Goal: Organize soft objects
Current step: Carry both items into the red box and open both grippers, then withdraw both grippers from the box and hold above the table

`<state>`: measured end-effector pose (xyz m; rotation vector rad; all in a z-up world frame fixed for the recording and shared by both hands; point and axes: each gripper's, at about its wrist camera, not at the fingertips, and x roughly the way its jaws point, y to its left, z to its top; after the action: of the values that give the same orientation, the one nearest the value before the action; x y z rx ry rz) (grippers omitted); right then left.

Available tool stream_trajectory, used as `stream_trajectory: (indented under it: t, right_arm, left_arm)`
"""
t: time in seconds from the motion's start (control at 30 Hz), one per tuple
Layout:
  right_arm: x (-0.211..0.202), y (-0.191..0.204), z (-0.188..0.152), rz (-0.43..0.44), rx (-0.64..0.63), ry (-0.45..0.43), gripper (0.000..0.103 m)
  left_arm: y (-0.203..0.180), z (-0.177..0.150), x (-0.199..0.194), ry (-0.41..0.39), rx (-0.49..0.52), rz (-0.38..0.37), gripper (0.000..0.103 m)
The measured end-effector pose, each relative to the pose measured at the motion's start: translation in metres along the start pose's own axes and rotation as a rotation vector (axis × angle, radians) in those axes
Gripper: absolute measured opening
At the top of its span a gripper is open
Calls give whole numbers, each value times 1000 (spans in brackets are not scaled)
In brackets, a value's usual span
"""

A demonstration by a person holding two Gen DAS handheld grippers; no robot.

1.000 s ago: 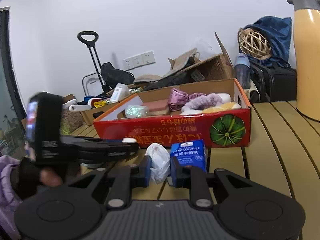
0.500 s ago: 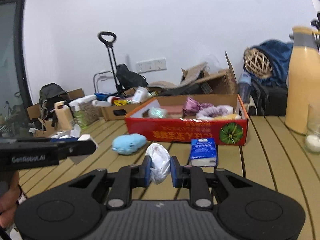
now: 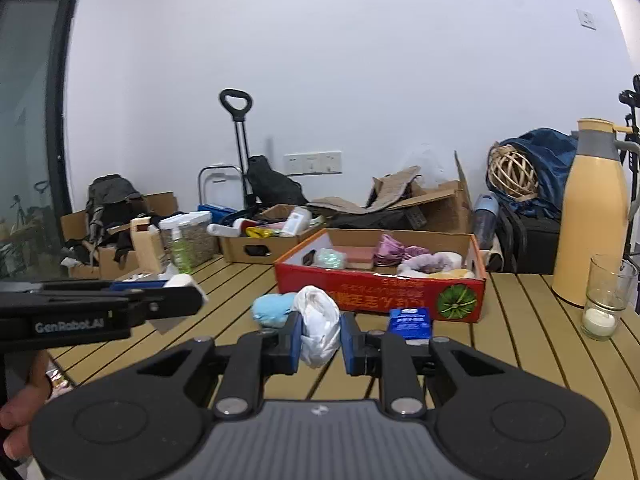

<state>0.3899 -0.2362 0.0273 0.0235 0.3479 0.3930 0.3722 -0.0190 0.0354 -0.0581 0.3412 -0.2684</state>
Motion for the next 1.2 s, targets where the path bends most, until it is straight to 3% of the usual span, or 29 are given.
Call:
stream_trajectory:
  t: [0.17,0.3,0.5,0.63,0.7,0.77,0.8,0.9,1.2]
  right_arm:
    - [53,-47,38,-30,-20,8,20]
    - [126,-97,73,-45,8,68,20]
    - [256,-163,107,-116,49,222,21]
    - [315,-188,110,-142,68,289,24]
    - [334,-193,109,-161,78,324,31]
    - [344,-193,106,-149,77,334,46]
    - [346,-192,105,-160,70,334,48]
    - [343,-188,107,-172,52,317,51]
    - [278,-175,150,-157,61,213,57]
  left_arm:
    - [27,39,75,11,23,-20,33]
    - [54,65,164,105,-10,-43,33]
    - [87,89,307,274,-56,-14,34]
    - [97,84,364,351,-53,37,36]
    - [103,79,376,351,-51,64,52]
    - [109,77,379,350,-76,54,54]
    - [110,77,379,350,-82,44,56]
    - [111,80,372,329,-89,50,67]
    - [102,125,300,212,-57,42,74]
